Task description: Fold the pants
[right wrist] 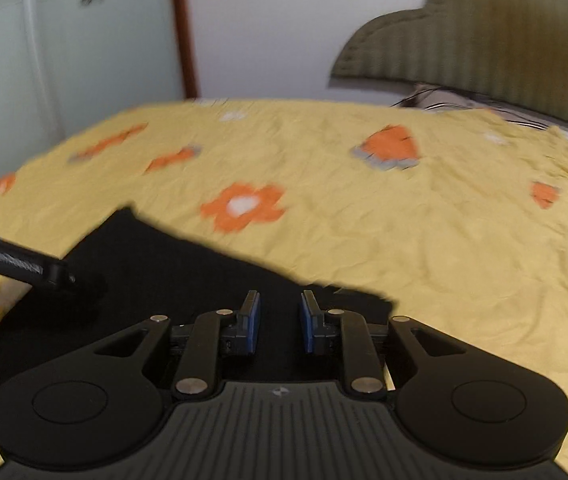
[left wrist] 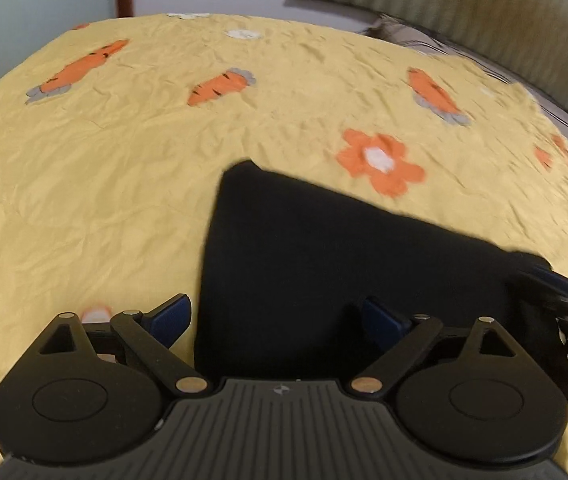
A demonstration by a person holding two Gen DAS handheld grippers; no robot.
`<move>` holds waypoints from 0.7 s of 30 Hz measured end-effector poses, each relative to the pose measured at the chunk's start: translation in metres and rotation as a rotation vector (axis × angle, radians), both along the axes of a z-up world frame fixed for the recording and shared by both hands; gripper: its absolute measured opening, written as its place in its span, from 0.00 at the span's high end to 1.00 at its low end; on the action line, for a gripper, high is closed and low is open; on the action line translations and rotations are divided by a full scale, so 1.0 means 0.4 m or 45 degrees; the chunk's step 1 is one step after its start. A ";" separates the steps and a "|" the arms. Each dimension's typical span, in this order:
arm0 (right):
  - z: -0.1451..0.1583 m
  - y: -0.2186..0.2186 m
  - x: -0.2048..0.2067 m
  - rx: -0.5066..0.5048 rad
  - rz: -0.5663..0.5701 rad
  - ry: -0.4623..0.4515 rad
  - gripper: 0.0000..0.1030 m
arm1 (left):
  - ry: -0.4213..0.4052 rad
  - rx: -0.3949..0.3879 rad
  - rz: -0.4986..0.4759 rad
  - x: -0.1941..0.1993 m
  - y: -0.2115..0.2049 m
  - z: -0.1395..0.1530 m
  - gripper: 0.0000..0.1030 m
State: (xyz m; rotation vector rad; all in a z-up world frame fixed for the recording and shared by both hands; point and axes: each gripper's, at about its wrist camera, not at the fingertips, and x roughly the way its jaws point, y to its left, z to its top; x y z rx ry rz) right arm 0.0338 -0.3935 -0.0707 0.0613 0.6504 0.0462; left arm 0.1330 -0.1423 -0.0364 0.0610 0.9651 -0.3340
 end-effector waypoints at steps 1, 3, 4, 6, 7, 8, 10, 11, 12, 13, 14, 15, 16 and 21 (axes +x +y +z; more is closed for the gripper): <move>-0.018 0.004 0.012 -0.032 -0.010 0.018 0.81 | 0.013 -0.003 -0.016 -0.015 0.001 -0.001 0.09; -0.032 -0.008 0.029 0.007 -0.033 0.026 0.81 | 0.003 0.012 -0.054 -0.040 0.005 -0.005 0.09; -0.025 -0.015 0.029 0.047 -0.056 0.025 0.80 | 0.002 0.033 -0.064 -0.045 0.003 -0.009 0.09; 0.005 -0.008 0.009 0.051 -0.075 -0.018 0.80 | 0.036 0.029 -0.063 -0.051 0.012 -0.012 0.11; 0.017 0.006 -0.003 0.034 -0.062 -0.039 0.80 | 0.049 -0.007 -0.062 -0.058 0.025 -0.011 0.10; 0.027 0.021 -0.023 0.029 -0.034 -0.051 0.80 | 0.060 -0.039 -0.054 -0.066 0.037 -0.010 0.09; 0.020 0.048 -0.039 0.031 0.024 -0.041 0.77 | 0.069 -0.052 -0.051 -0.075 0.046 -0.016 0.09; 0.006 0.057 -0.043 0.019 0.038 -0.020 0.74 | 0.067 -0.039 -0.062 -0.074 0.042 -0.026 0.08; -0.013 0.062 -0.038 0.004 0.031 0.003 0.74 | 0.066 -0.019 -0.069 -0.070 0.036 -0.039 0.06; -0.031 0.060 -0.033 0.010 0.014 0.010 0.74 | 0.084 -0.015 -0.064 -0.066 0.035 -0.049 0.06; -0.033 0.055 -0.039 0.048 -0.015 -0.008 0.74 | 0.094 -0.041 -0.044 -0.067 0.044 -0.045 0.09; -0.022 0.056 -0.049 0.079 -0.053 -0.019 0.74 | 0.102 -0.069 -0.033 -0.071 0.056 -0.033 0.12; -0.008 0.065 -0.064 0.083 -0.071 -0.044 0.73 | 0.103 -0.087 -0.031 -0.074 0.070 -0.020 0.12; 0.048 0.231 -0.163 -0.028 0.221 -0.192 0.73 | -0.026 -0.120 0.120 -0.082 0.195 0.073 0.10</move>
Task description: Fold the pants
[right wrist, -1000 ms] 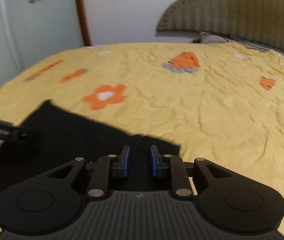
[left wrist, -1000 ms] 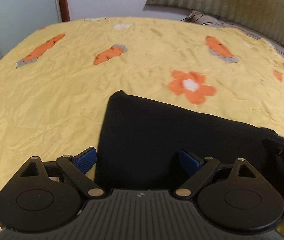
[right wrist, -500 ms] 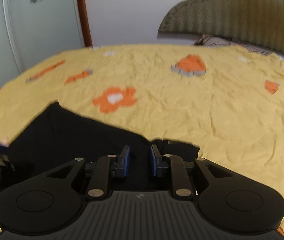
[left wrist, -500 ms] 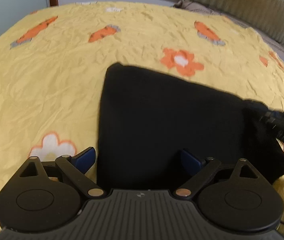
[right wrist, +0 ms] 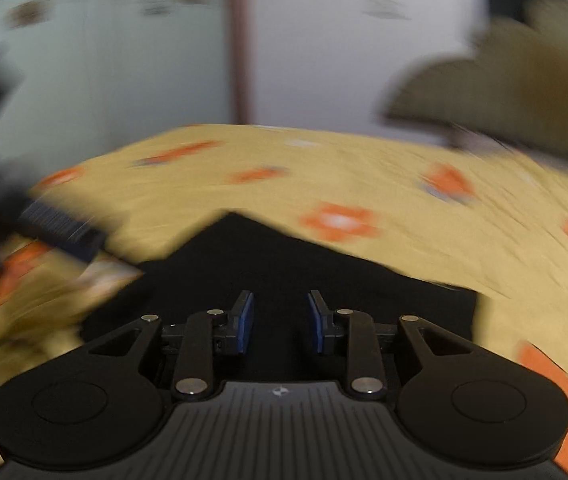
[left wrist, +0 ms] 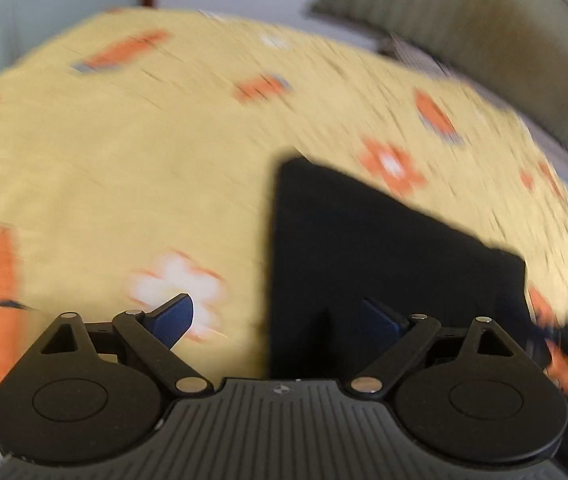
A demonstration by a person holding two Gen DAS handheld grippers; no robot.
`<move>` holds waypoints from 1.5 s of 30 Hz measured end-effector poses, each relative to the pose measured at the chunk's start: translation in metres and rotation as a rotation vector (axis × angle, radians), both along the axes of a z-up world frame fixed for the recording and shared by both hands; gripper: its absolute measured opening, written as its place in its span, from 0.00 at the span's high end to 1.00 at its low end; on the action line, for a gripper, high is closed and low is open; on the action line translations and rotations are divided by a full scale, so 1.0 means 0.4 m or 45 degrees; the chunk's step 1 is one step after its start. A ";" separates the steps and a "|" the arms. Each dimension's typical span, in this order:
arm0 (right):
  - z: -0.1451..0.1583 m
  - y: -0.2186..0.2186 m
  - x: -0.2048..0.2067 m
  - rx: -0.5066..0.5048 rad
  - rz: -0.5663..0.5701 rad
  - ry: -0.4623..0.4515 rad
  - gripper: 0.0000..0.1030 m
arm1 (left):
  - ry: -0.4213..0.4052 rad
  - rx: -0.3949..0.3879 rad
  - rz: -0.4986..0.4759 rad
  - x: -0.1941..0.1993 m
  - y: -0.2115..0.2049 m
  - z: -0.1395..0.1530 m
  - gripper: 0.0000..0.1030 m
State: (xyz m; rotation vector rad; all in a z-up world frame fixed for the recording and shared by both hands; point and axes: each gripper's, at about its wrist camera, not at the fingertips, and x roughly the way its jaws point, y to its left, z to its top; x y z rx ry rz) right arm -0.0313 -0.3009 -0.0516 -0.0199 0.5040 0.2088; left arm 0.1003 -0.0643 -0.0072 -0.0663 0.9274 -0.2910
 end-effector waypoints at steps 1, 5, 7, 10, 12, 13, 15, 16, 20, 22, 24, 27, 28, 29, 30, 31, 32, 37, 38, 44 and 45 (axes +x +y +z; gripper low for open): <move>0.000 0.041 -0.011 -0.016 0.081 -0.010 0.73 | -0.021 0.018 0.028 -0.001 0.022 0.013 0.10; -0.022 0.202 -0.033 -0.180 0.324 -0.050 0.73 | -0.128 0.183 0.079 -0.011 0.079 0.047 0.10; -0.046 0.269 -0.027 -0.339 0.354 -0.043 0.73 | -0.169 0.276 0.071 -0.019 0.085 0.051 0.10; -0.086 0.325 -0.012 -0.498 0.360 -0.038 0.73 | -0.180 0.326 0.053 -0.019 0.084 0.043 0.10; -0.100 0.335 -0.004 -0.468 0.407 0.028 0.71 | -0.116 0.253 0.021 -0.007 0.084 0.031 0.10; -0.102 0.335 -0.005 -0.458 0.422 0.050 0.71 | -0.077 0.196 0.001 0.000 0.081 0.022 0.10; -0.108 0.325 -0.017 -0.485 0.434 0.051 0.71 | -0.013 0.121 -0.012 0.010 0.072 0.001 0.11; -0.101 0.317 -0.017 -0.453 0.429 0.061 0.71 | 0.005 0.100 -0.019 0.015 0.062 -0.009 0.10; -0.036 0.229 -0.026 -0.213 0.339 0.047 0.70 | -0.027 0.154 -0.031 0.019 0.013 -0.025 0.11; -0.017 0.176 -0.033 -0.158 0.250 0.018 0.70 | -0.047 0.182 -0.056 0.019 -0.011 -0.025 0.11; -0.013 0.116 -0.027 -0.120 0.112 0.029 0.70 | -0.051 0.198 -0.094 0.016 -0.035 -0.026 0.10; -0.025 0.033 -0.019 -0.063 -0.062 0.065 0.70 | -0.064 0.241 -0.117 0.013 -0.068 -0.033 0.10; -0.034 0.012 -0.016 -0.060 -0.117 0.082 0.67 | -0.066 0.253 -0.120 0.013 -0.076 -0.037 0.10; -0.047 -0.006 -0.008 -0.073 -0.157 0.106 0.59 | -0.067 0.259 -0.125 0.013 -0.082 -0.040 0.10; -0.061 -0.016 -0.006 -0.095 -0.184 0.130 0.55 | -0.064 0.266 -0.129 0.012 -0.089 -0.043 0.10; -0.073 -0.021 -0.010 -0.111 -0.191 0.137 0.48 | -0.064 0.274 -0.135 0.010 -0.096 -0.046 0.10; -0.086 -0.017 -0.016 -0.111 -0.189 0.133 0.47 | -0.066 0.281 -0.141 0.008 -0.101 -0.049 0.10; -0.072 -0.027 -0.048 -0.051 -0.215 0.084 0.46 | -0.080 0.331 -0.157 -0.002 -0.124 -0.058 0.10; -0.075 -0.025 -0.044 -0.044 -0.224 0.078 0.46 | -0.082 0.333 -0.162 -0.005 -0.128 -0.057 0.10; -0.090 -0.035 -0.051 -0.055 -0.222 0.112 0.43 | -0.100 0.363 -0.191 -0.016 -0.147 -0.066 0.10; -0.090 -0.035 -0.053 -0.054 -0.222 0.113 0.43 | -0.102 0.369 -0.193 -0.017 -0.148 -0.069 0.10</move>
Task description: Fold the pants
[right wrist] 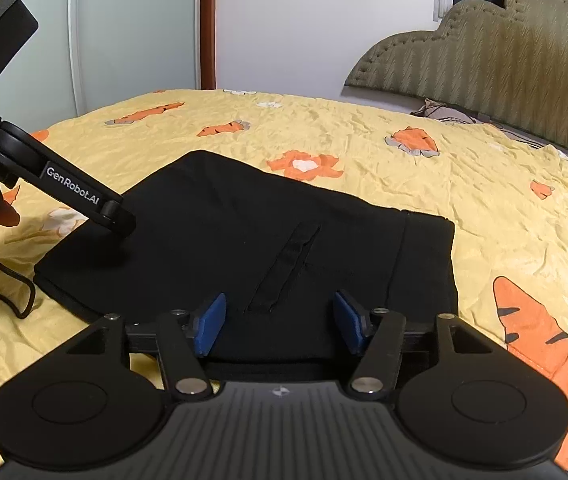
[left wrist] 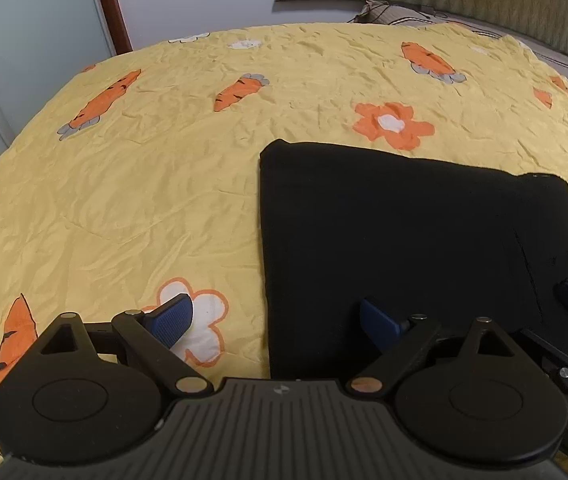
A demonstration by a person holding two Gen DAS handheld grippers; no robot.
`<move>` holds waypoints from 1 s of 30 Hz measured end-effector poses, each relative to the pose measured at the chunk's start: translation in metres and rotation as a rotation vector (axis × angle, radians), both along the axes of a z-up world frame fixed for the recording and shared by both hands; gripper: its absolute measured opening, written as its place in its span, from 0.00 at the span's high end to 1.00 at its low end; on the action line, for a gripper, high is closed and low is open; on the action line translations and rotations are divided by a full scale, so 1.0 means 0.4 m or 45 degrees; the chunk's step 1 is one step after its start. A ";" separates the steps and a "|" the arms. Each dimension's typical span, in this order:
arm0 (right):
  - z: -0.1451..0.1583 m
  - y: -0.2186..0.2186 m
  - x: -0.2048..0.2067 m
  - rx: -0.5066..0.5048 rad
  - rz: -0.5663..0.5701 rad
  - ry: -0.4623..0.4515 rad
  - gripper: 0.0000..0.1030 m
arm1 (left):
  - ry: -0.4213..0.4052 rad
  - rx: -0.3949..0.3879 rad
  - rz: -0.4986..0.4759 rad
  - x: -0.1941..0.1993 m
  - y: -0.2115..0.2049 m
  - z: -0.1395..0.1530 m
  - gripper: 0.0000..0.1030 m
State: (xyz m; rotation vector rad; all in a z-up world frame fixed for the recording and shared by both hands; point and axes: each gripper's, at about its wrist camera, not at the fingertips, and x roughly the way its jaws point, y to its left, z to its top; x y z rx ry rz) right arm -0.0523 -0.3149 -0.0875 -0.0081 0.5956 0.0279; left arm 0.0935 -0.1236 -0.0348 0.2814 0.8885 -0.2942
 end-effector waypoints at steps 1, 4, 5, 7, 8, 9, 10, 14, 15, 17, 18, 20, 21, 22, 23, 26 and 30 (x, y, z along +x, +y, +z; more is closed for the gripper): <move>0.000 0.000 0.001 0.002 -0.001 0.002 0.43 | 0.000 0.005 -0.001 -0.001 -0.001 -0.002 0.10; 0.002 0.001 0.002 -0.004 0.000 0.006 0.42 | -0.009 0.005 0.000 -0.005 -0.001 -0.001 0.10; 0.000 0.002 0.003 -0.006 -0.003 0.006 0.41 | -0.014 0.008 -0.004 -0.006 -0.002 0.000 0.10; -0.003 0.002 0.005 -0.012 -0.006 0.006 0.40 | -0.021 0.016 -0.009 -0.008 -0.003 0.000 0.10; -0.003 0.002 0.006 -0.013 -0.006 0.006 0.39 | -0.021 0.018 -0.010 -0.009 -0.003 0.000 0.10; -0.003 0.002 0.005 -0.015 -0.004 0.007 0.39 | -0.020 0.017 -0.011 -0.009 -0.004 0.000 0.10; -0.002 0.001 0.006 -0.015 -0.001 0.008 0.39 | -0.020 0.015 -0.012 -0.009 -0.005 0.001 0.10; 0.006 -0.007 0.008 -0.003 0.007 0.017 0.39 | -0.021 0.015 -0.022 -0.008 -0.010 -0.002 0.10; 0.007 -0.009 0.009 -0.006 0.010 0.020 0.39 | -0.021 0.015 -0.024 -0.008 -0.011 -0.003 0.10; 0.010 -0.010 0.011 -0.014 0.011 0.025 0.39 | -0.023 0.016 -0.030 -0.009 -0.013 -0.004 0.10; 0.013 -0.011 0.012 -0.017 0.009 0.024 0.39 | -0.024 0.017 -0.033 -0.008 -0.013 -0.005 0.10; 0.025 -0.017 0.020 -0.021 0.002 0.013 0.39 | -0.021 0.014 -0.030 -0.006 -0.011 -0.005 0.10; 0.035 -0.019 0.027 -0.028 0.004 0.001 0.38 | -0.021 0.011 -0.024 -0.007 -0.011 -0.004 0.10; 0.050 -0.023 0.042 -0.037 0.009 -0.016 0.38 | -0.023 -0.001 -0.018 -0.010 -0.008 0.000 0.10; 0.067 -0.026 0.059 -0.045 0.014 -0.037 0.38 | -0.034 -0.021 -0.023 -0.018 -0.005 0.005 0.10; 0.123 -0.033 0.141 0.017 0.070 -0.113 0.35 | -0.067 -0.084 -0.108 -0.055 -0.013 0.021 0.10; 0.144 -0.026 0.327 0.224 0.266 -0.073 0.30 | -0.066 -0.038 -0.239 -0.098 -0.049 -0.007 0.08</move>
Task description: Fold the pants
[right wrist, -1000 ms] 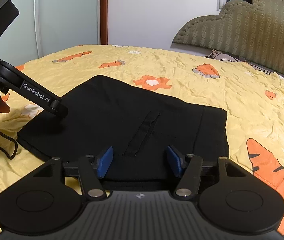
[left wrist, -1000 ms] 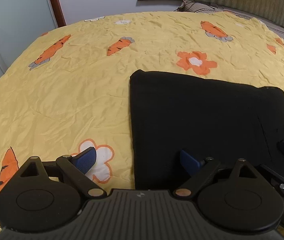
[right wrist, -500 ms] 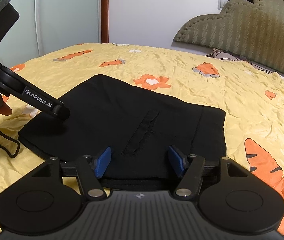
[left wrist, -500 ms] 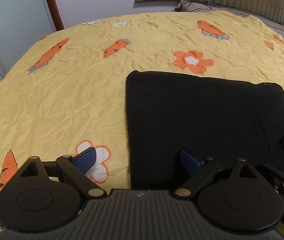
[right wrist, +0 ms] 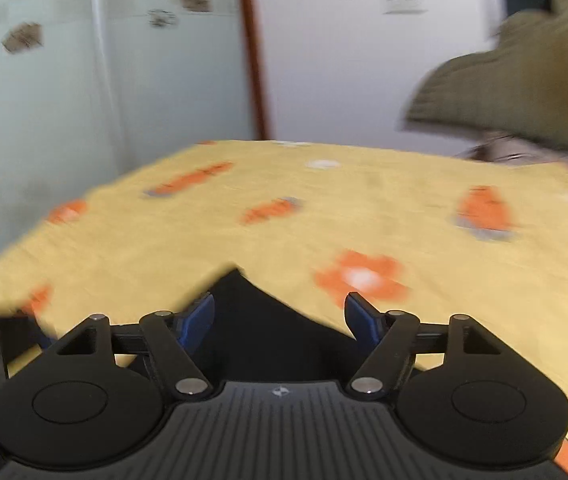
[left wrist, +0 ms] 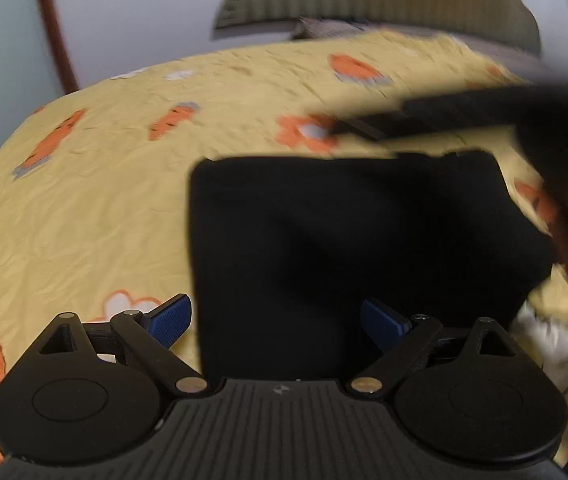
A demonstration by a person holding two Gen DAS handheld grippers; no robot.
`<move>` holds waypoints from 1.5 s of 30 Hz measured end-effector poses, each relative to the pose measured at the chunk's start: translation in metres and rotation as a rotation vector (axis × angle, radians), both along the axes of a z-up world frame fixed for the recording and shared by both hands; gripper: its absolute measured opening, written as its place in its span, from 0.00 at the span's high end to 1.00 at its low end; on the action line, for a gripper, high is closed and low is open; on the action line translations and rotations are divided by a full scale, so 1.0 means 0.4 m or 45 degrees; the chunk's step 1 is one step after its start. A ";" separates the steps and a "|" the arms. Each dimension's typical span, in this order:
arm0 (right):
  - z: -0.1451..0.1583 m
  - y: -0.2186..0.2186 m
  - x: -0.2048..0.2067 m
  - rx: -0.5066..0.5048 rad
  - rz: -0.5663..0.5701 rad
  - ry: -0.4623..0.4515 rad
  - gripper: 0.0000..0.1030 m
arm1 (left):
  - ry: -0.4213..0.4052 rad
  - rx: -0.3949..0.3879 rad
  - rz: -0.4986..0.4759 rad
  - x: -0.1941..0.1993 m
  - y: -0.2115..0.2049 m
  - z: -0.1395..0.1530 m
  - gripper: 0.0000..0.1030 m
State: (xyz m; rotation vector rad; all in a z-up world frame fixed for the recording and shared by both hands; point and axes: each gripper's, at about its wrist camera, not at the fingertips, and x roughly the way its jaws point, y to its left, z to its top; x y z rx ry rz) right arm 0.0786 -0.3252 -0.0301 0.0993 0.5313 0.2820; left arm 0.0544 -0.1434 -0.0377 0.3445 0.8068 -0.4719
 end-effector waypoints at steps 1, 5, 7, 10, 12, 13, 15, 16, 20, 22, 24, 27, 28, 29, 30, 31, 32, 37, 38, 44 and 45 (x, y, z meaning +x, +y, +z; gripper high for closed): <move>-0.006 0.007 0.049 0.030 0.026 0.039 0.30 | 0.004 0.028 0.006 -0.003 -0.005 -0.015 0.08; -0.049 0.070 0.211 0.038 0.095 0.173 0.31 | 0.064 -0.069 0.068 0.001 0.028 -0.036 0.05; -0.070 0.112 0.258 -0.036 0.115 0.195 0.39 | 0.121 -0.123 0.095 0.014 0.045 -0.044 0.04; -0.114 0.170 0.312 -0.191 0.100 0.246 0.59 | 0.184 -0.190 0.134 0.031 0.068 -0.057 0.00; -0.142 0.181 0.334 -0.219 0.100 0.253 0.59 | 0.179 -0.196 0.134 0.031 0.073 -0.059 0.00; -0.148 0.177 0.345 -0.200 0.081 0.248 0.59 | 0.165 -0.189 0.129 0.029 0.071 -0.059 0.00; -0.147 0.168 0.355 -0.186 0.033 0.255 0.58 | 0.133 -0.168 0.116 0.021 0.064 -0.058 0.00; -0.137 0.160 0.346 -0.168 -0.002 0.242 0.58 | 0.117 -0.156 0.108 0.016 0.060 -0.058 0.00; -0.049 0.077 0.208 0.005 -0.081 0.107 0.53 | 0.092 -0.147 0.086 0.009 0.054 -0.059 0.00; -0.019 0.033 0.102 0.043 -0.124 0.049 0.34 | 0.118 -0.168 0.097 0.011 0.052 -0.064 0.00; -0.003 -0.007 -0.013 0.010 -0.191 0.000 0.17 | 0.134 -0.183 0.109 0.019 0.058 -0.067 0.00; -0.023 -0.051 -0.142 -0.097 -0.233 0.040 0.13 | 0.129 -0.189 0.115 0.022 0.061 -0.074 0.00; -0.045 -0.060 -0.163 -0.119 -0.224 0.089 0.13 | 0.125 -0.186 0.117 0.021 0.063 -0.074 0.00; -0.073 -0.070 -0.179 -0.133 -0.224 0.144 0.13 | 0.121 -0.182 0.121 0.018 0.066 -0.072 0.00; -0.103 -0.080 -0.188 -0.133 -0.226 0.186 0.13 | 0.118 -0.177 0.126 0.017 0.064 -0.071 0.00; -0.130 -0.090 -0.197 -0.131 -0.239 0.221 0.13 | 0.117 -0.173 0.131 0.016 0.062 -0.070 0.00; -0.151 -0.095 -0.211 -0.142 -0.257 0.217 0.12 | 0.119 -0.171 0.135 0.015 0.061 -0.069 0.00; -0.137 -0.098 -0.244 -0.102 -0.407 0.196 0.03 | 0.095 -0.182 0.156 0.003 0.066 -0.068 0.00; -0.127 -0.102 -0.244 -0.082 -0.435 0.180 0.02 | 0.087 -0.172 0.143 0.001 0.067 -0.064 0.00; -0.095 -0.228 -0.214 0.184 -0.529 0.062 0.00 | 0.105 -0.215 0.099 0.002 0.045 -0.014 0.05; -0.100 -0.262 -0.204 0.279 -0.522 0.069 0.01 | 0.106 -0.217 0.092 0.001 0.034 -0.007 0.03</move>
